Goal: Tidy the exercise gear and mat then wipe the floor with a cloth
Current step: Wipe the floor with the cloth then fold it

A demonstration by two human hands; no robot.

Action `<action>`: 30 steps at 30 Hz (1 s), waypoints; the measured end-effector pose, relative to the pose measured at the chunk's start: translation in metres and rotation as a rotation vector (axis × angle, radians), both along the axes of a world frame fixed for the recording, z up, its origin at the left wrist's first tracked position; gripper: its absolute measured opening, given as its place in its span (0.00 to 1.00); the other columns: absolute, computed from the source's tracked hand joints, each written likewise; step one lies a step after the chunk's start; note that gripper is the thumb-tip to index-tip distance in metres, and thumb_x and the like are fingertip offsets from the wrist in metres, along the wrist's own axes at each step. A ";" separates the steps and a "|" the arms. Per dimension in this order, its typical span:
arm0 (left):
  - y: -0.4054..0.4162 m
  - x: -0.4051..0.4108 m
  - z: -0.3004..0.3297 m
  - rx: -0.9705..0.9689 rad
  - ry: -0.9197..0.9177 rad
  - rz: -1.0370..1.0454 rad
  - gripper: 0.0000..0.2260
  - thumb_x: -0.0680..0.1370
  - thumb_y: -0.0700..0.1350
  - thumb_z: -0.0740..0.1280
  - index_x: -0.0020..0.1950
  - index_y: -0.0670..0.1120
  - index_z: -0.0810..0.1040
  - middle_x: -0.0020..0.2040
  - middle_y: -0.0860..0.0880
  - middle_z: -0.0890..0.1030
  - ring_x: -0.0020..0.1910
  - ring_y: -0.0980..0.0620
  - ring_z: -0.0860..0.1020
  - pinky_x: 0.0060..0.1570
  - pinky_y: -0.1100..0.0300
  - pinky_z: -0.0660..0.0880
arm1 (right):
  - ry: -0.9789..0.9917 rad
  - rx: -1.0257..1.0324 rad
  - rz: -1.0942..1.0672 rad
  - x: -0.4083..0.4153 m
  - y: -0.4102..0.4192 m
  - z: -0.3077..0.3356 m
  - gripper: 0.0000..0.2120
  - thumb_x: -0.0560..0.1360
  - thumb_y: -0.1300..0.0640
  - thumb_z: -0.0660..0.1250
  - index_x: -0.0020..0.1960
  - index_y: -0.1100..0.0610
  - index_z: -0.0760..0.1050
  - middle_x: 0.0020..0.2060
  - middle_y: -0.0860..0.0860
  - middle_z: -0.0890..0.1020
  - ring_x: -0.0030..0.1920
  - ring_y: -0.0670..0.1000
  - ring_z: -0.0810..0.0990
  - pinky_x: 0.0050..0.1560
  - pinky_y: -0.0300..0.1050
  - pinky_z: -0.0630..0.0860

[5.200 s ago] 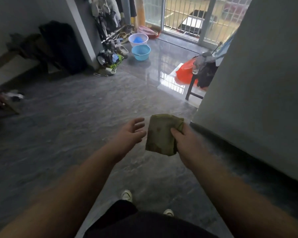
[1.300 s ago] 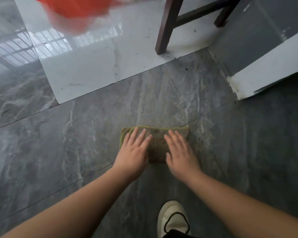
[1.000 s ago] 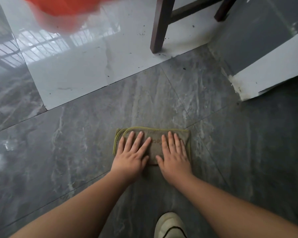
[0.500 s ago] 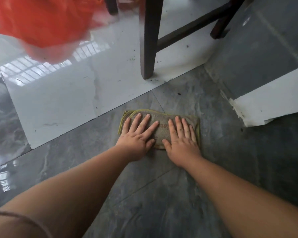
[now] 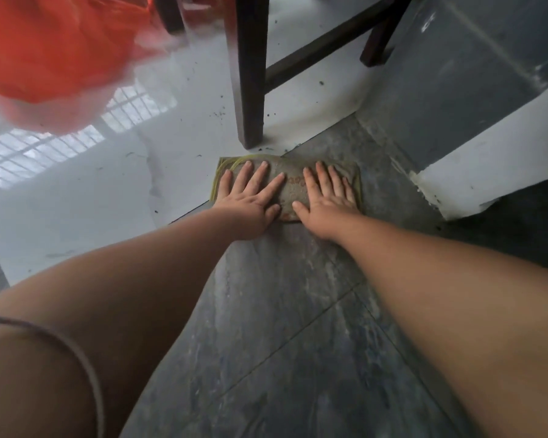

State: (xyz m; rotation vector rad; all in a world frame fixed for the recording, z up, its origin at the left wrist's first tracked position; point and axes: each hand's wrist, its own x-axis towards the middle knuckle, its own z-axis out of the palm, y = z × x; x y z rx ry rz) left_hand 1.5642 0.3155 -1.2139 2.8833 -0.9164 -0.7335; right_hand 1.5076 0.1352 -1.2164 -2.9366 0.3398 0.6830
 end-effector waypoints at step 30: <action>0.073 -0.396 -0.002 -0.277 0.076 0.060 0.28 0.83 0.55 0.48 0.81 0.55 0.39 0.79 0.50 0.36 0.77 0.45 0.31 0.73 0.41 0.28 | 0.189 -0.030 0.079 -0.376 0.058 0.023 0.42 0.74 0.31 0.42 0.75 0.49 0.25 0.75 0.50 0.26 0.75 0.49 0.25 0.77 0.52 0.32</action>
